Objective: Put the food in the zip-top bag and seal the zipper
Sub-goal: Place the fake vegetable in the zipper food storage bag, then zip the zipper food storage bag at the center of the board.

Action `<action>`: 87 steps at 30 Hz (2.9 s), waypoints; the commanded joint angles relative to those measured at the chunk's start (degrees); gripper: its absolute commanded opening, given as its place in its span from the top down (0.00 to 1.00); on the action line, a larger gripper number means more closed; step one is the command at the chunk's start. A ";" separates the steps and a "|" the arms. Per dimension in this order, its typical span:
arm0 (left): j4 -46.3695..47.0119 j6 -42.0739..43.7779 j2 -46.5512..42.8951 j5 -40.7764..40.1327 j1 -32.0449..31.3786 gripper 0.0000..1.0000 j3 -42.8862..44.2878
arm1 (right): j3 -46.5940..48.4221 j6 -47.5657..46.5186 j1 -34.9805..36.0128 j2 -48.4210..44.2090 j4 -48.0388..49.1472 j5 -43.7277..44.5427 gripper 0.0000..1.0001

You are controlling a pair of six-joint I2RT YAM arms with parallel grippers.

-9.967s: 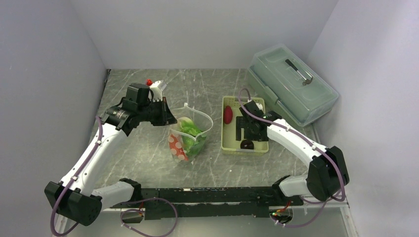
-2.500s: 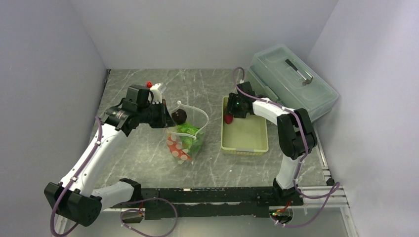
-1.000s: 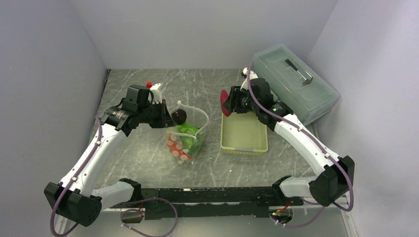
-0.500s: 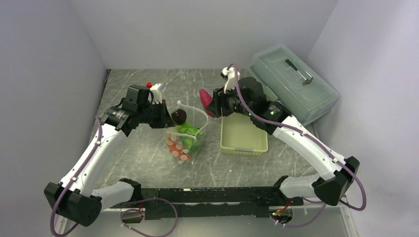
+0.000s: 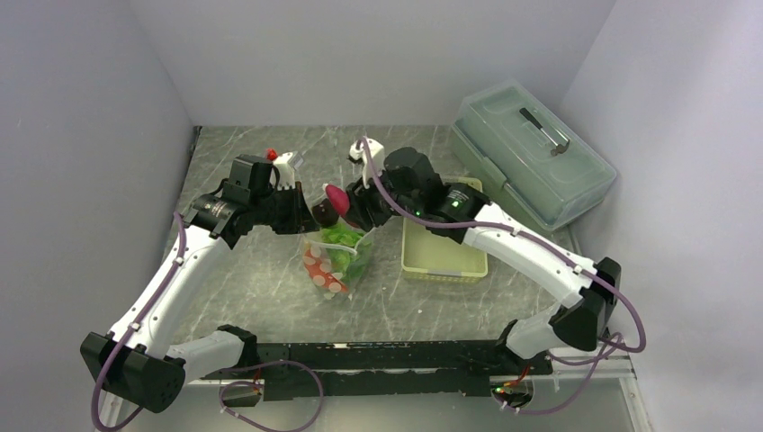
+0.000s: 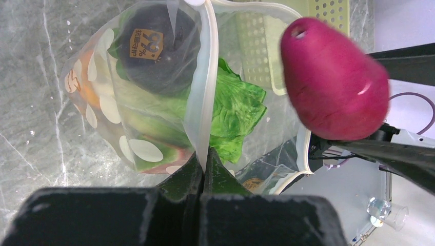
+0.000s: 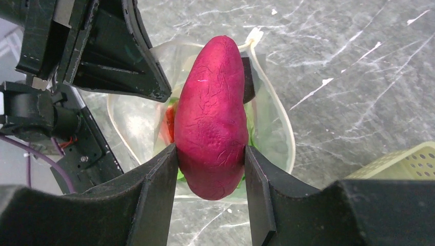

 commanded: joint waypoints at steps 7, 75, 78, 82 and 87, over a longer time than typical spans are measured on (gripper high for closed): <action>0.35 1.55 -1.33 1.75 0.01 1.00 -0.39 | 4.78 -3.89 2.55 5.70 -3.83 -0.33 0.83; 0.35 6.37 -1.89 2.25 0.01 1.00 -0.23 | 3.31 -4.16 6.11 -1.33 0.59 24.05 0.32; 0.02 7.84 -1.47 2.95 0.01 1.00 0.77 | 3.08 -8.03 6.06 -1.07 1.05 24.68 0.32; -0.99 10.06 -1.08 4.66 0.01 1.00 3.50 | 2.33 -10.92 6.06 -1.41 1.29 24.96 0.32; -2.94 12.63 0.08 6.85 0.01 1.00 7.51 | 1.64 -13.39 6.06 -2.95 -0.07 23.12 0.32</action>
